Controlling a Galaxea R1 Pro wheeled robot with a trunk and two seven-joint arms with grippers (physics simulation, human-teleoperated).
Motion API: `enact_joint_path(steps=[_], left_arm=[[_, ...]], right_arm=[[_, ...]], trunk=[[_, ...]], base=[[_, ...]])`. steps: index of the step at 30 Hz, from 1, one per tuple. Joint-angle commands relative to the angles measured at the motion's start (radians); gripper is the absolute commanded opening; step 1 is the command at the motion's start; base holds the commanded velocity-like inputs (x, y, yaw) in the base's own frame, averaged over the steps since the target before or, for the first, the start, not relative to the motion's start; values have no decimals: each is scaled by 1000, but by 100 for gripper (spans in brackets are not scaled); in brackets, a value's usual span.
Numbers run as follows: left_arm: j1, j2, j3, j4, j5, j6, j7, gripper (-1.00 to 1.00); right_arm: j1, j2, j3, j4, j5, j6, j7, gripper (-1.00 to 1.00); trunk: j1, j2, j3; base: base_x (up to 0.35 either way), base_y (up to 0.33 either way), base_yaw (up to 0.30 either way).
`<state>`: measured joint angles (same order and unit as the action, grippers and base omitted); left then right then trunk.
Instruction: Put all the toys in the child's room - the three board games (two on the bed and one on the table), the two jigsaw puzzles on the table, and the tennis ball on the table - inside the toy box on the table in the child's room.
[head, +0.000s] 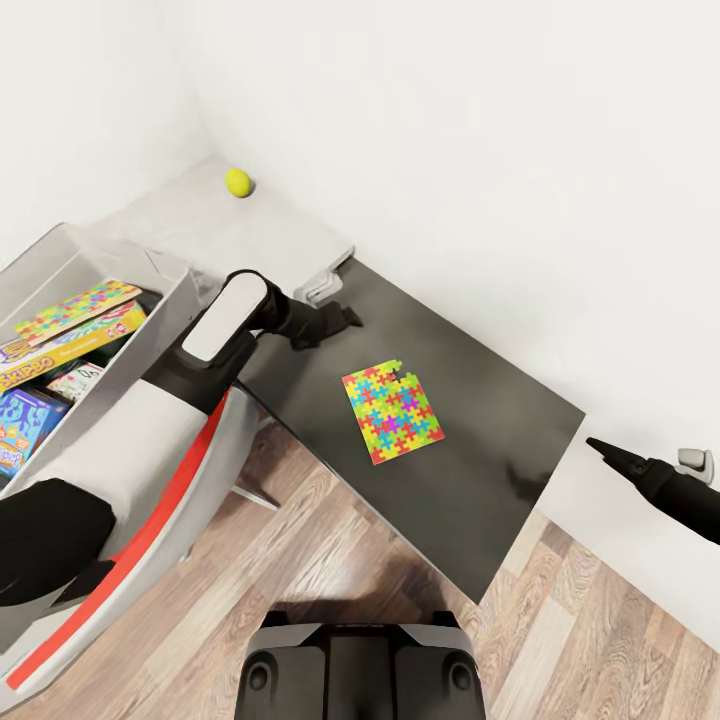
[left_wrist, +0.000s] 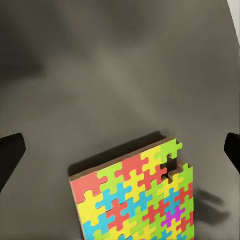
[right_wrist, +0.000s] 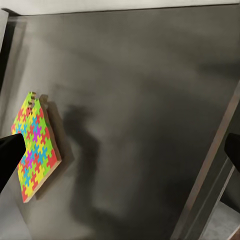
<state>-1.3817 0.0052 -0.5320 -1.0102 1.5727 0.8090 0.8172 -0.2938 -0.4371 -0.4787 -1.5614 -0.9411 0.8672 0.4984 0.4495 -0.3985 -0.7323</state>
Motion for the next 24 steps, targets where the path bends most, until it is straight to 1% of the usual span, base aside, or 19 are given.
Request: enact_joint_path(steps=[1,3,4,7,8,11,12,15,16,18,19,22,24], left_arm=[[-1,0,-2,0,9,-2,10,100],[-2,-12,-2,31,-8,-1,-12,100],[-2,-12,-2,31,-8,-1,-12,100],[-3,-35,-2,91,-53,-1,-63,100],[-3,-35,-2,91,-53,-1,-63,100],[-6,-56,-1,154,-109,-1,-128,100],[-6,-56,-1,154,-109,-1,-128,100],[-8,-70,-1,199,-159,-2,-184,100],[-8,-70,-1,199,-159,-2,-184,100],[-7,-74,0,217,-183,-3,-207,100],[-7,-74,0,217,-183,-3,-207,100],[-7,-78,0,232,-204,-3,-227,100],[-7,-79,0,235,-209,-3,-231,100]], right_arm=[[-1,0,-1,0,1,6,3,100],[0,0,-1,0,1,6,3,100],[0,0,-1,0,1,6,3,100],[0,0,-1,0,1,7,3,100],[0,0,-1,0,1,7,3,100],[4,-1,-2,-1,1,7,4,100],[4,-1,-2,-1,1,7,4,100],[8,-2,-3,-2,1,7,7,100],[8,-2,-3,-2,1,7,7,100],[10,-4,-3,-3,1,7,10,100],[10,-4,-3,-3,1,7,10,100],[12,-9,-3,-3,1,7,14,100],[13,-11,-3,-3,0,7,14,100]], trunk=[[1,-2,-1],[1,-2,-1],[1,-2,-1],[1,-2,-1],[1,-2,-1],[1,-2,-1],[1,-2,-1],[1,-2,-1],[1,-2,-1],[1,-2,-1],[1,-2,-1],[1,-2,-1],[1,-2,-1]], base=[[3,2,0],[2,1,0],[2,1,0],[1,1,0],[1,1,0],[0,0,0],[0,0,0],[0,0,0],[0,0,0],[0,0,0],[0,0,0],[0,0,0],[0,0,0]])
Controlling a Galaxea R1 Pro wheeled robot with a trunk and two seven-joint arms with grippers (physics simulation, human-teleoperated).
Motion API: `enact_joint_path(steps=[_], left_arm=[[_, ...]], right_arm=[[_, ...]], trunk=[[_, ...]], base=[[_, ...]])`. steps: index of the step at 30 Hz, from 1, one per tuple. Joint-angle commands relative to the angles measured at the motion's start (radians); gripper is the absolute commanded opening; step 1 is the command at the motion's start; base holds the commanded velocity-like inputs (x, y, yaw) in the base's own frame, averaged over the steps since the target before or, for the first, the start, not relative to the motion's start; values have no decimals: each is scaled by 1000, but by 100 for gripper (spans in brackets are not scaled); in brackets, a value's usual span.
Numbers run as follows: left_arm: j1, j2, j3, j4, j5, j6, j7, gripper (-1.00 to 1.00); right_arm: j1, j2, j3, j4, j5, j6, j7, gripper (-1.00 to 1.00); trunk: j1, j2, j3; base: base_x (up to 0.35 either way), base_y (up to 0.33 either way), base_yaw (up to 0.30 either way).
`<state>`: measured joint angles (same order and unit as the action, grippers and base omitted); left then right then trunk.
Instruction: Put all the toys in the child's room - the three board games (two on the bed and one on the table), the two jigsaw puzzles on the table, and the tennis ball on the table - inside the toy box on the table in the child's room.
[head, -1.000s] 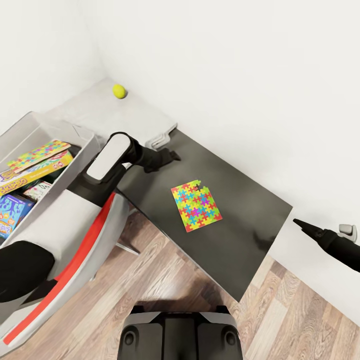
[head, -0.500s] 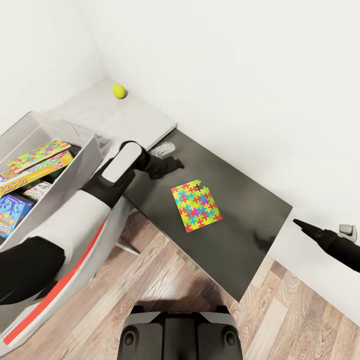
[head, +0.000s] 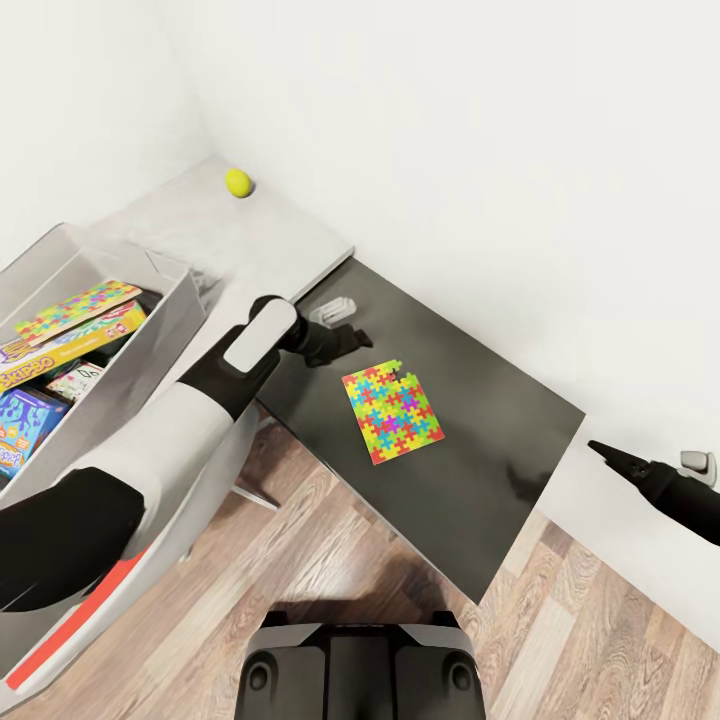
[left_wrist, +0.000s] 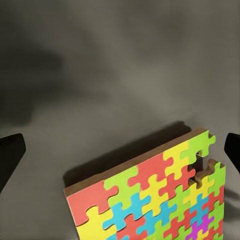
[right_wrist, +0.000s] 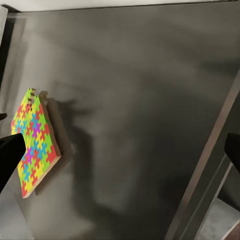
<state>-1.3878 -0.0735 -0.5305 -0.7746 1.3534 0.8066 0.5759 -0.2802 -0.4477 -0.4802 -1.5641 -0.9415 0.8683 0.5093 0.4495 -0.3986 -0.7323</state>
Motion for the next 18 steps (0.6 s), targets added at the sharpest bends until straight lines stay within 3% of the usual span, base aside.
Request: enact_joint_path(steps=[1,18], left_arm=[[0,0,-2,2,7,-1,7,100],[1,5,-2,21,-7,-6,-8,100]], right_arm=[[0,-1,-1,0,1,6,4,100],[1,-5,-1,-1,0,6,6,100]], trunk=[[1,-2,-1],[1,-2,-1]], base=[[0,0,0],[0,0,0]])
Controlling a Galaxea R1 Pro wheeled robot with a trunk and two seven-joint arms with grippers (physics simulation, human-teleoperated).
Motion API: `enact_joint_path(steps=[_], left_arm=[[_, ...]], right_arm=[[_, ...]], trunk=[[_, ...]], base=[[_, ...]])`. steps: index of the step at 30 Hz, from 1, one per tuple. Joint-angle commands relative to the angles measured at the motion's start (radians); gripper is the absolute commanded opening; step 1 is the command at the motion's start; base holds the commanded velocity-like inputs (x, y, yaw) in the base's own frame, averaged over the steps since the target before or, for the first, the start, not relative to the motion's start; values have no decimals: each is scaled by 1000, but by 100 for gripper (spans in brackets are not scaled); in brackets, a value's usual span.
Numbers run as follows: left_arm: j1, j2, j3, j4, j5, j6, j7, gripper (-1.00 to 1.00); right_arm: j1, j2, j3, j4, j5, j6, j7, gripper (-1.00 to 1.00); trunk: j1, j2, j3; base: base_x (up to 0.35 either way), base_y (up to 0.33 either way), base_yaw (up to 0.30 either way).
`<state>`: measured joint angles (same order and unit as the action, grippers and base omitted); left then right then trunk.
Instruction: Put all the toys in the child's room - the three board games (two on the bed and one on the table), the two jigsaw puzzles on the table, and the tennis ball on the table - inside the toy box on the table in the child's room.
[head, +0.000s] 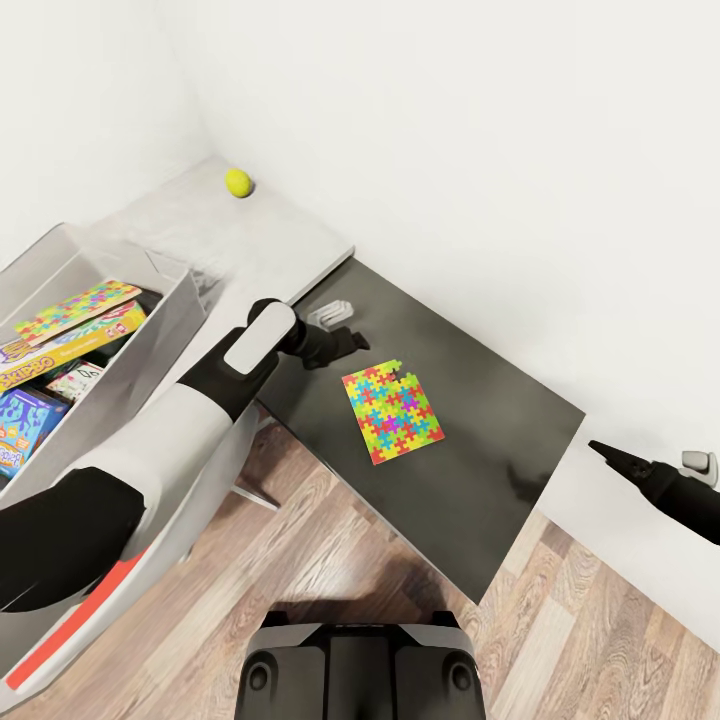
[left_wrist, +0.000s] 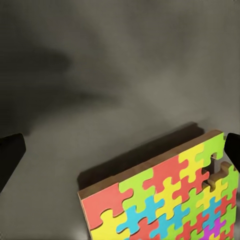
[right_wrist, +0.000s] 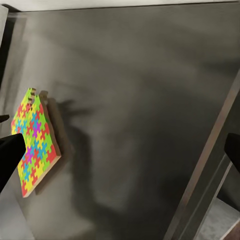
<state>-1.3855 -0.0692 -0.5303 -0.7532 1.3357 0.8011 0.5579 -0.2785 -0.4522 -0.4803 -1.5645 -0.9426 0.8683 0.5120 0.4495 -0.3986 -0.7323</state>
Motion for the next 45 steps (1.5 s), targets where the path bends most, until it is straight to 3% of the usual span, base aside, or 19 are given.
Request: enact_joint_path(steps=[1,12,26,45], left_arm=[[-1,1,-2,0,10,-2,10,100],[-1,-1,-3,2,3,-6,8,100],[2,-7,-3,3,-66,-5,4,100],[3,-8,-4,3,-79,-5,-54,100]], right_arm=[[-1,0,-1,0,1,6,3,100],[-1,-1,-1,0,1,6,3,100],[4,-2,-2,0,1,6,3,100],[5,-2,-2,1,2,6,3,100]], trunk=[[1,-2,-1],[1,-2,-1],[1,-2,-1],[1,-2,-1]], base=[[0,0,0],[-13,-12,0],[-135,-137,0],[-59,-39,0]])
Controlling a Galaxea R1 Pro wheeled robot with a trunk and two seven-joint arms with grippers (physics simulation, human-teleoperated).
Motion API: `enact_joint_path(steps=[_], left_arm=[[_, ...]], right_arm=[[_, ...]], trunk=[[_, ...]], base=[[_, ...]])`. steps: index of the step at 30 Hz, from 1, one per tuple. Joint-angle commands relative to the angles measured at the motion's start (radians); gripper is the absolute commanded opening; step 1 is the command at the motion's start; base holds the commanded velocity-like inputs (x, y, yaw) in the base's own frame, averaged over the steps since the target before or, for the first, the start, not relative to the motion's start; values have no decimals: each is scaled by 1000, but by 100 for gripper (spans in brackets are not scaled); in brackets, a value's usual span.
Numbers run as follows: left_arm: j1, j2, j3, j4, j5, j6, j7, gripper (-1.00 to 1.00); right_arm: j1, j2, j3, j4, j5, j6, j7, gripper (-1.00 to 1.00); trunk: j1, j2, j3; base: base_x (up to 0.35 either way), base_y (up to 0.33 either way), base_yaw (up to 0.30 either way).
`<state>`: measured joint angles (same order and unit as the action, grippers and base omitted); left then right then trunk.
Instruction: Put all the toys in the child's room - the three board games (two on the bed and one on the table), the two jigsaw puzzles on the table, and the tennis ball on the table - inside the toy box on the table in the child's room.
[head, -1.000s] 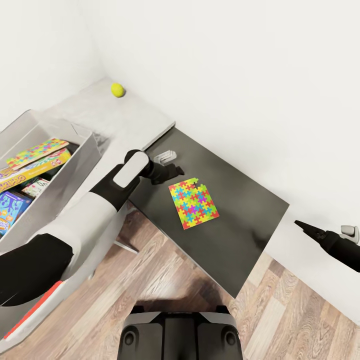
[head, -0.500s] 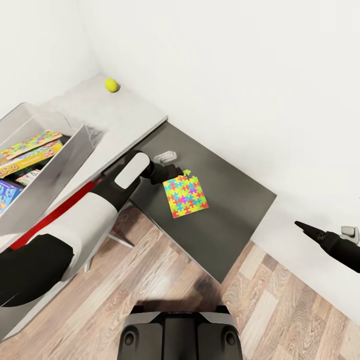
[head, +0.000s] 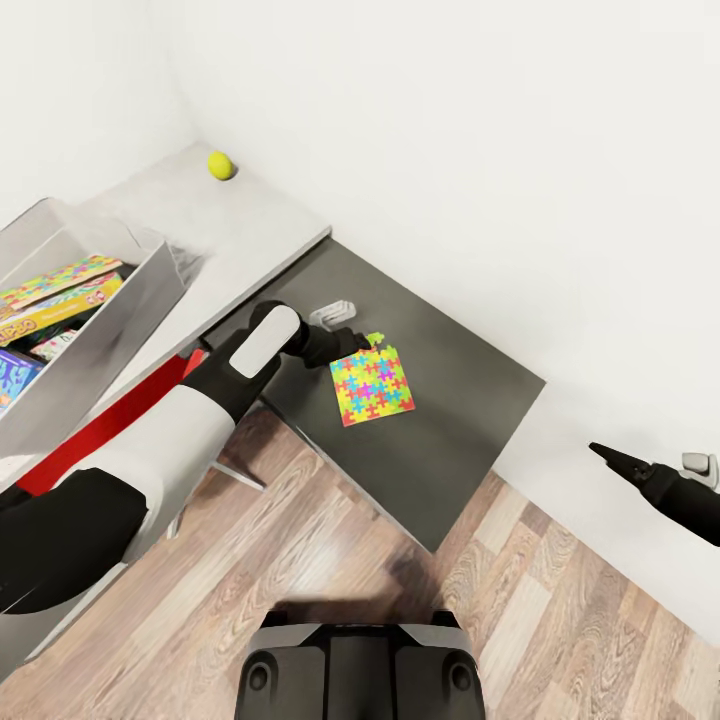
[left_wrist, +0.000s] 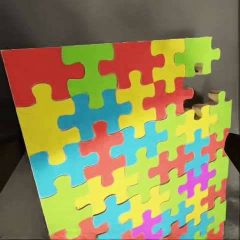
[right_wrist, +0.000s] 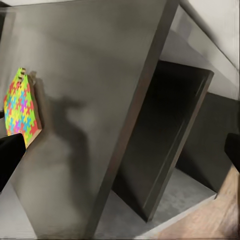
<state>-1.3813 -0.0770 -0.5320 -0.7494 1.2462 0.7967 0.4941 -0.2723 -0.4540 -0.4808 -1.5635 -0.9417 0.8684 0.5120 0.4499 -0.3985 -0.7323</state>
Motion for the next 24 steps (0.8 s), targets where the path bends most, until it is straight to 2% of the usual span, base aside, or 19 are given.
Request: enact_joint_path(steps=[1,9,24], left_arm=[[-1,0,-2,-1,10,0,9,100],[-1,-1,-2,-2,10,0,8,100],[-1,-1,-2,-8,10,0,6,100]], right_arm=[[-1,0,-2,0,1,6,3,100],[-1,0,-1,0,1,6,3,100],[-1,0,-2,0,1,6,3,100]], trunk=[[0,-2,-1],[0,-2,-1],[0,-2,-1]], base=[[-197,-128,0],[-140,-98,0],[-20,-14,0]])
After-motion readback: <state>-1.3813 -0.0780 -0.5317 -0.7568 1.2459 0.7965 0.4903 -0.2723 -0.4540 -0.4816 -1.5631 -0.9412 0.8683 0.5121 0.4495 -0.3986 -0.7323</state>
